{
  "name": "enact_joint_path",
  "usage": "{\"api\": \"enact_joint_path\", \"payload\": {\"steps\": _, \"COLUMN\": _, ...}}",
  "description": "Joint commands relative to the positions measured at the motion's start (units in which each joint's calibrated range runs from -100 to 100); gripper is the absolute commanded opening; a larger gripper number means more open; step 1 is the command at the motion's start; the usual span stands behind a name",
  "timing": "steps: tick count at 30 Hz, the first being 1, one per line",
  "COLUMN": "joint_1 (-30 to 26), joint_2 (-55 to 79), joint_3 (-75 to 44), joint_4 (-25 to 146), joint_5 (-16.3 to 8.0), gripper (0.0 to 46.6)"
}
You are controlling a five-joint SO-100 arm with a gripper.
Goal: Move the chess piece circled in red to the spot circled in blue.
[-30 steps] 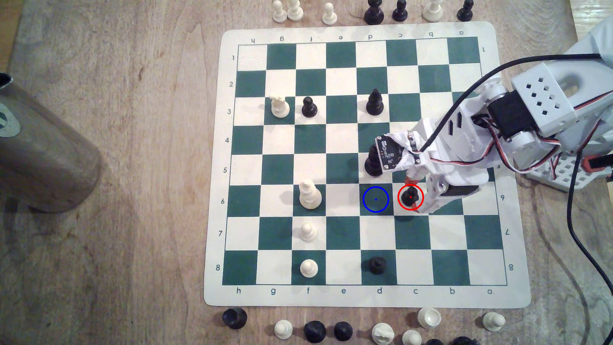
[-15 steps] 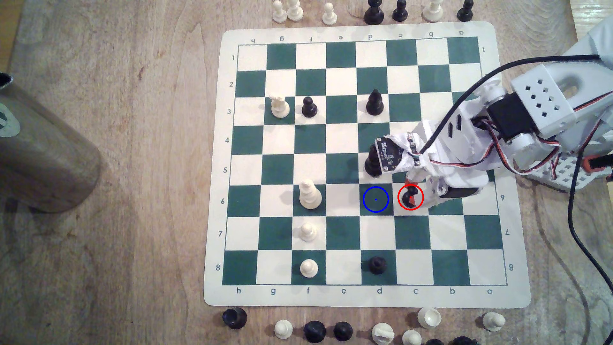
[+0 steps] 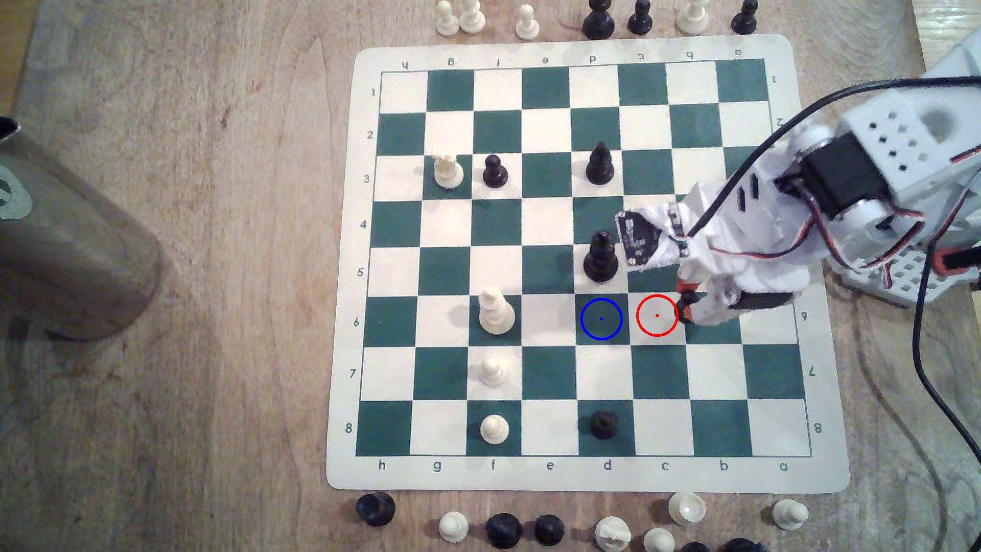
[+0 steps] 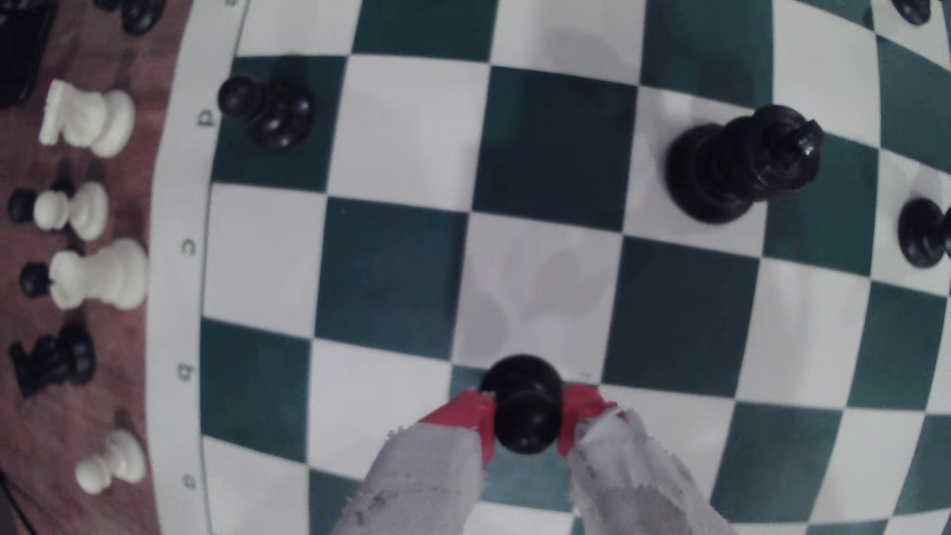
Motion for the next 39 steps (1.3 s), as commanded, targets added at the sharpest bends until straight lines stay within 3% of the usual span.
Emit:
{"api": "enact_joint_path", "payload": {"steps": 1, "joint_1": 1.5, "joint_2": -1.4, "joint_3": -13.2, "joint_4": 4.8, "joint_5": -0.2, "gripper": 0.3}}
{"api": "enact_joint_path", "payload": {"steps": 10, "joint_1": 5.4, "joint_2": 13.0, "joint_3": -23.6, "joint_4": -2.8, "joint_5": -0.2, "gripper": 0.3}}
{"api": "enact_joint_path", "payload": {"steps": 27, "joint_1": 6.8, "joint_2": 31.2, "joint_3": -22.8, "joint_4": -16.2, "joint_5": -0.4, "gripper": 0.3}}
{"api": "enact_joint_path", "payload": {"steps": 39, "joint_1": 6.3, "joint_2": 34.2, "joint_3": -22.0, "joint_4": -18.0, "joint_5": -0.8, "gripper": 0.3}}
